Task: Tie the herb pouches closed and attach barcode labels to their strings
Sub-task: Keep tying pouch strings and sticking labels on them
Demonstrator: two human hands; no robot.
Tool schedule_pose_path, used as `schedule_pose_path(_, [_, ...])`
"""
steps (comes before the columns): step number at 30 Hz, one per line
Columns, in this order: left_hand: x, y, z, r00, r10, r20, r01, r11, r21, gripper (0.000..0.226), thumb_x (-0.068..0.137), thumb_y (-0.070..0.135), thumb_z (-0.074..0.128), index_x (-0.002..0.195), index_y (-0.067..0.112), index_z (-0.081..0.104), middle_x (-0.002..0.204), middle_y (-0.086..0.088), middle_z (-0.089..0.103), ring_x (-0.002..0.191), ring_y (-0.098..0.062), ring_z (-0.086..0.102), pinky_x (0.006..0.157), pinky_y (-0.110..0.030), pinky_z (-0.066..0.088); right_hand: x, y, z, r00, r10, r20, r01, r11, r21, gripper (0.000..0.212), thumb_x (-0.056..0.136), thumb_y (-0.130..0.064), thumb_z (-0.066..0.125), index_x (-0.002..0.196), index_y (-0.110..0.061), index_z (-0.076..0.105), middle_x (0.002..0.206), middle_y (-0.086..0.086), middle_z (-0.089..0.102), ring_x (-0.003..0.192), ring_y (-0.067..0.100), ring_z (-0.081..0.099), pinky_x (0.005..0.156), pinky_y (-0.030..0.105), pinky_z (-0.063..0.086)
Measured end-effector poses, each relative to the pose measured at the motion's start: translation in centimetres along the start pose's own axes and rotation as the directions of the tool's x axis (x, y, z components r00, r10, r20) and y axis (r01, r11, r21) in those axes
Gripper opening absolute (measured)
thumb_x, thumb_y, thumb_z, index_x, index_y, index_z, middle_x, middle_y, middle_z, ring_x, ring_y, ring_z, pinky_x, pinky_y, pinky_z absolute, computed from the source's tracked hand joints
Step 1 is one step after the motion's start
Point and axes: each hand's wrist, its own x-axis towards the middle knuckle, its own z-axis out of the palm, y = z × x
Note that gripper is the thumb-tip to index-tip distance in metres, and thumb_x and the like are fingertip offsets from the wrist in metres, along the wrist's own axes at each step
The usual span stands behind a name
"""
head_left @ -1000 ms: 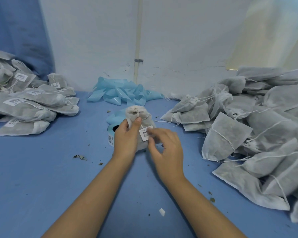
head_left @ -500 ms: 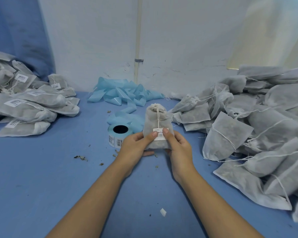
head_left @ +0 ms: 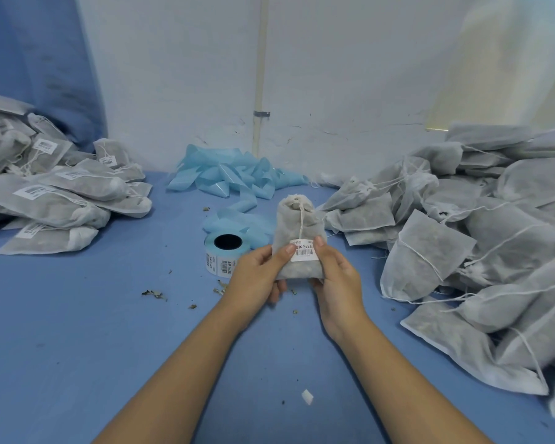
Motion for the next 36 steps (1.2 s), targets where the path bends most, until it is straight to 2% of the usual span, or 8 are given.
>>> schedule_pose_path(2, [0.4, 1.4, -0.1, 0.989, -0.037, -0.14, -0.004, 0.959, -0.282, 0.024, 0.093, 0.032, 0.057, 0.079, 0.013, 0.06, 0.06, 0.001, 0.06, 0.043, -0.006, 0.052, 0.044, -0.014, 0.041, 0.1, -0.1, -0.1, 0.999, 0.032, -0.014, -0.032, 0.999, 0.0, 0.018, 0.084, -0.033, 0.066, 0.083, -0.015, 0.069, 0.08, -0.001, 0.07, 0.064, 0.008, 0.061, 0.06, 0.018, 0.05])
schedule_pose_path(4, [1.4, 3.4, -1.0, 0.987, -0.072, -0.143, -0.052, 0.702, -0.71, 0.011, 0.095, 0.023, 0.054, 0.089, 0.015, 0.059, 0.095, 0.003, 0.067, 0.082, -0.005, 0.068, 0.062, -0.018, 0.053, 0.3, -0.1, -0.1, 0.998, 0.058, -0.026, -0.058, 0.998, -0.022, 0.02, 0.084, -0.034, 0.066, 0.085, -0.014, 0.069, 0.08, -0.003, 0.07, 0.061, 0.006, 0.059, 0.059, 0.016, 0.048])
schedule_pose_path(7, [2.3, 4.6, -2.8, 0.987, -0.021, -0.16, -0.131, 0.48, -0.867, 0.025, 0.094, 0.006, 0.052, 0.118, 0.011, 0.052, 0.144, 0.001, 0.046, 0.125, -0.013, 0.053, 0.078, -0.033, 0.058, 0.4, 0.0, -0.1, 0.997, 0.069, -0.026, -0.07, 0.997, -0.034, 0.016, 0.087, -0.027, 0.066, 0.087, -0.011, 0.068, 0.082, 0.0, 0.069, 0.064, 0.008, 0.059, 0.06, 0.017, 0.047])
schedule_pose_path(10, [1.9, 4.0, -2.6, 0.989, -0.017, -0.145, -0.102, 0.627, -0.772, 0.068, 0.094, 0.002, 0.05, 0.151, 0.005, 0.011, 0.151, 0.001, 0.038, 0.121, -0.012, 0.056, 0.088, -0.035, 0.053, 0.5, 0.1, -0.1, 0.997, 0.07, -0.017, -0.07, 0.997, -0.026, 0.011, 0.089, -0.018, 0.064, 0.084, -0.01, 0.067, 0.079, 0.002, 0.068, 0.063, 0.009, 0.058, 0.058, 0.016, 0.047])
schedule_pose_path(19, [0.4, 3.2, 0.8, 0.999, -0.004, -0.035, -0.006, 0.963, -0.269, 0.019, 0.096, 0.009, 0.049, 0.104, 0.016, 0.064, 0.092, 0.006, 0.074, 0.079, -0.007, 0.067, 0.068, -0.017, 0.052, 1.0, -0.2, -0.6, 0.985, 0.168, -0.028, -0.161, 0.974, 0.159, 0.017, 0.095, -0.012, 0.054, 0.087, -0.007, 0.068, 0.072, 0.002, 0.07, 0.059, 0.007, 0.063, 0.058, 0.016, 0.051])
schedule_pose_path(28, [1.8, 3.8, 8.5, 0.982, 0.121, 0.148, -0.159, 0.948, 0.277, 0.027, 0.089, 0.006, 0.052, 0.084, 0.028, 0.067, 0.083, 0.01, 0.063, 0.079, -0.011, 0.055, 0.077, -0.024, 0.044, 1.7, -0.2, -1.6, 0.961, 0.25, 0.118, -0.273, 0.79, 0.549, 0.035, 0.102, -0.015, 0.029, 0.098, -0.01, 0.064, 0.094, 0.003, 0.069, 0.09, 0.012, 0.065, 0.078, 0.024, 0.05])
schedule_pose_path(32, [2.4, 3.7, 11.0, 0.951, 0.037, 0.308, -0.176, 0.882, 0.438, 0.04, 0.084, 0.004, 0.047, 0.08, 0.036, 0.07, 0.118, 0.015, 0.061, 0.111, -0.008, 0.053, 0.098, -0.022, 0.037, 2.1, 0.0, -1.8, 0.961, 0.258, 0.1, -0.251, 0.664, 0.704, 0.037, 0.102, -0.026, 0.027, 0.127, -0.014, 0.052, 0.123, 0.001, 0.054, 0.12, 0.014, 0.051, 0.1, 0.026, 0.039])
schedule_pose_path(36, [2.8, 4.3, 12.4, 0.906, -0.097, 0.412, -0.049, 0.943, 0.329, 0.036, 0.085, -0.004, 0.046, 0.098, 0.015, 0.075, 0.107, 0.012, 0.061, 0.089, 0.005, 0.05, 0.063, 0.008, 0.03, 2.6, 0.6, -2.4, 0.935, 0.35, 0.058, -0.299, 0.689, 0.66, 0.034, 0.103, -0.031, 0.028, 0.105, -0.009, 0.054, 0.098, 0.01, 0.062, 0.089, 0.016, 0.056, 0.074, 0.028, 0.043])
